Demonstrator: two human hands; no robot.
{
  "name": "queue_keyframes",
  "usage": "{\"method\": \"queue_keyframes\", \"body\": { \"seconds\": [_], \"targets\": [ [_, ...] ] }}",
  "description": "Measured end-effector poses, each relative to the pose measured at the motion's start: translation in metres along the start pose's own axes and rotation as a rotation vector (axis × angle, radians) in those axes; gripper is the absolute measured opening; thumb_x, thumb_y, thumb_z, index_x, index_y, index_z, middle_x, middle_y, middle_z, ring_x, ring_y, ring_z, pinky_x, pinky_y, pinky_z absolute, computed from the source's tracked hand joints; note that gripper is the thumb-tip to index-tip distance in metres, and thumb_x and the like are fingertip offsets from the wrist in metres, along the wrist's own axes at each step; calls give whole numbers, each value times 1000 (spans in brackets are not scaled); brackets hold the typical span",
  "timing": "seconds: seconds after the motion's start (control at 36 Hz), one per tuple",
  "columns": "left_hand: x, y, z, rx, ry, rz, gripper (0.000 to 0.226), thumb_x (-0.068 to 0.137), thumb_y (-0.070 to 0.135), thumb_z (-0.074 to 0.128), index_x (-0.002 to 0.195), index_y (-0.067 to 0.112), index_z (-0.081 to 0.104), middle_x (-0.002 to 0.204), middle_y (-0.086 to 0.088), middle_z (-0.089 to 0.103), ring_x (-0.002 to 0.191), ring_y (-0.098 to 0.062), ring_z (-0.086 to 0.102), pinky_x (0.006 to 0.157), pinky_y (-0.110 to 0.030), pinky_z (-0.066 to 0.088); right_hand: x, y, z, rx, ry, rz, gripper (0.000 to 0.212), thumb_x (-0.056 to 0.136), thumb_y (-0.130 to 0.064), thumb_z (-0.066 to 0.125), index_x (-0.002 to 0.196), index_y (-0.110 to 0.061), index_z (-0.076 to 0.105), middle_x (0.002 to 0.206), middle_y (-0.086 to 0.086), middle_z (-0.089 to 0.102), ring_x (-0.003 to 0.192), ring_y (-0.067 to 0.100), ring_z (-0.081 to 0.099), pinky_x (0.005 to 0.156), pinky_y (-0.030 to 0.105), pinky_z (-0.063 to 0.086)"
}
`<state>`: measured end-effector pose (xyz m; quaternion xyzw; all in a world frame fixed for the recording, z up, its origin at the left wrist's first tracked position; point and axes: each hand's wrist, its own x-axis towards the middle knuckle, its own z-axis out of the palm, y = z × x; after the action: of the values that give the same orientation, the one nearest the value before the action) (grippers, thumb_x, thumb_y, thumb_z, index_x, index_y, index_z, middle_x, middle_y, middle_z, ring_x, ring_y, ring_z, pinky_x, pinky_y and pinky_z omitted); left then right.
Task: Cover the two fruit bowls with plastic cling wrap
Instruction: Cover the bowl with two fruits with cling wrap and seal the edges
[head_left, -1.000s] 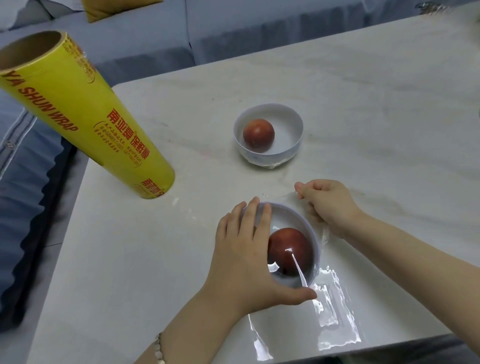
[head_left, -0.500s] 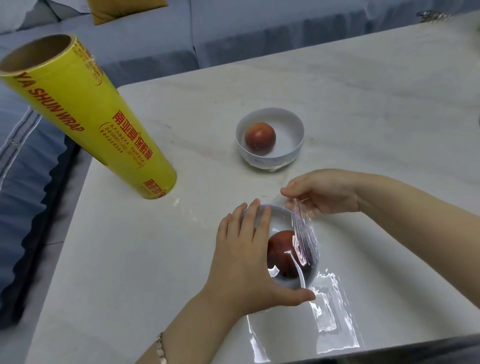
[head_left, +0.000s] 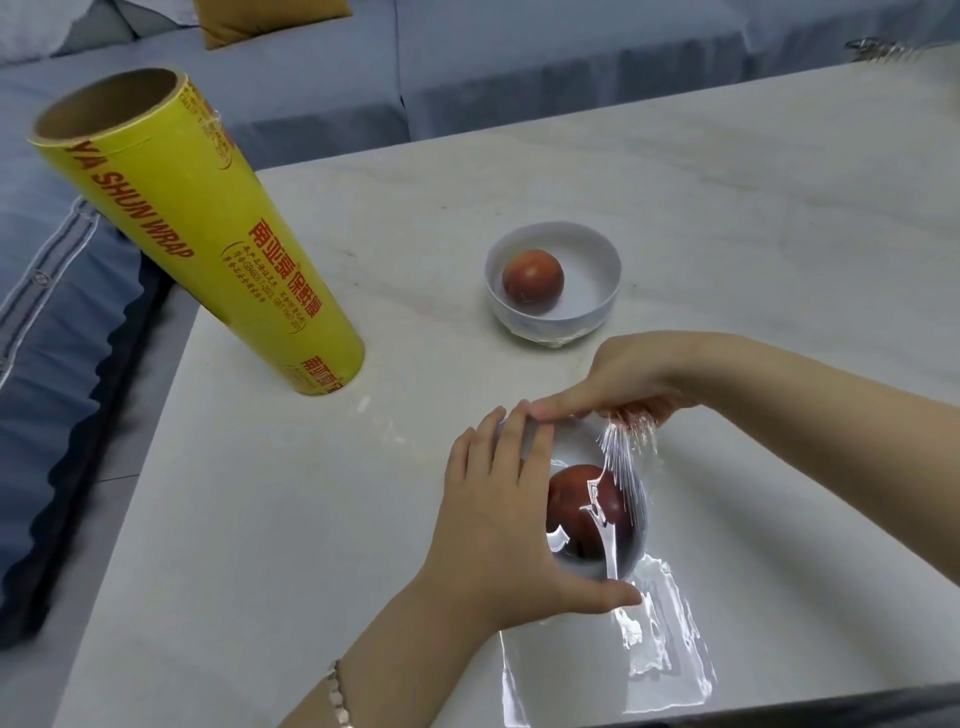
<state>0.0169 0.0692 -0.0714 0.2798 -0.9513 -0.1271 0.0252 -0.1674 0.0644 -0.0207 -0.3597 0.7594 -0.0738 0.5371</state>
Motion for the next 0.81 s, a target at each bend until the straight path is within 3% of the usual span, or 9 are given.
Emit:
{"method": "queue_keyframes", "body": {
  "seconds": [0.08, 0.22, 0.31, 0.39, 0.44, 0.64, 0.72, 0.81],
  "targets": [
    [0, -1, 2, -5, 20, 9, 125, 45, 90, 37, 139, 8, 33, 144, -13, 42, 132, -34, 40, 104, -52, 37, 6, 6, 6, -47, 96, -115, 52, 72, -54, 68, 52, -16, 39, 45, -4, 36, 45, 14, 31, 45, 22, 27],
    [0, -1, 4, 11, 14, 13, 125, 46, 91, 36, 139, 8, 33, 146, -13, 40, 133, -34, 39, 103, -54, 37, 17, 19, 19, 25, 366, -421, 53, 88, -34, 58, 47, -18, 29, 33, -9, 30, 39, 8, 32, 44, 16, 26],
    [0, -2, 4, 12, 25, 14, 124, 46, 91, 36, 139, 8, 35, 146, -12, 40, 133, -34, 39, 105, -52, 36, 24, 27, 23, 29, 531, -534, 51, 87, -31, 58, 47, -19, 29, 37, -9, 37, 44, 6, 37, 48, 17, 29],
    [0, -2, 6, 7, 46, 17, 124, 46, 90, 38, 137, 7, 35, 145, -14, 41, 132, -34, 41, 104, -51, 36, 33, 35, 25, 58, 610, -554, 50, 86, -30, 60, 48, -20, 31, 45, -5, 32, 48, 11, 34, 53, 23, 27],
    [0, -2, 6, -1, 53, 17, 123, 45, 89, 40, 136, 7, 35, 144, -14, 42, 131, -35, 42, 104, -51, 37, 39, 41, 27, 88, 617, -547, 49, 86, -30, 60, 48, -18, 31, 48, -5, 31, 49, 11, 32, 54, 26, 28],
    [-1, 4, 6, -46, 63, -39, 122, 44, 87, 43, 138, 12, 30, 146, -11, 40, 133, -32, 39, 105, -45, 34, 49, 47, 37, 359, 557, -415, 48, 84, -32, 64, 48, -17, 37, 39, -11, 31, 37, 4, 31, 42, 13, 28],
    [-1, 7, 6, -52, 82, -72, 121, 44, 87, 44, 137, 11, 32, 143, -12, 43, 129, -33, 42, 101, -47, 39, 38, 49, 34, 426, 431, -285, 51, 84, -46, 59, 47, -15, 43, 37, -9, 41, 40, 8, 38, 42, 15, 33],
    [0, 10, 3, -55, 96, -167, 121, 44, 88, 39, 141, 16, 25, 145, -14, 40, 131, -35, 40, 101, -47, 35, 25, 56, 27, 519, 228, -161, 57, 79, -68, 45, 58, -16, 57, 58, -1, 54, 55, 16, 46, 57, 23, 38]
  ]
}}
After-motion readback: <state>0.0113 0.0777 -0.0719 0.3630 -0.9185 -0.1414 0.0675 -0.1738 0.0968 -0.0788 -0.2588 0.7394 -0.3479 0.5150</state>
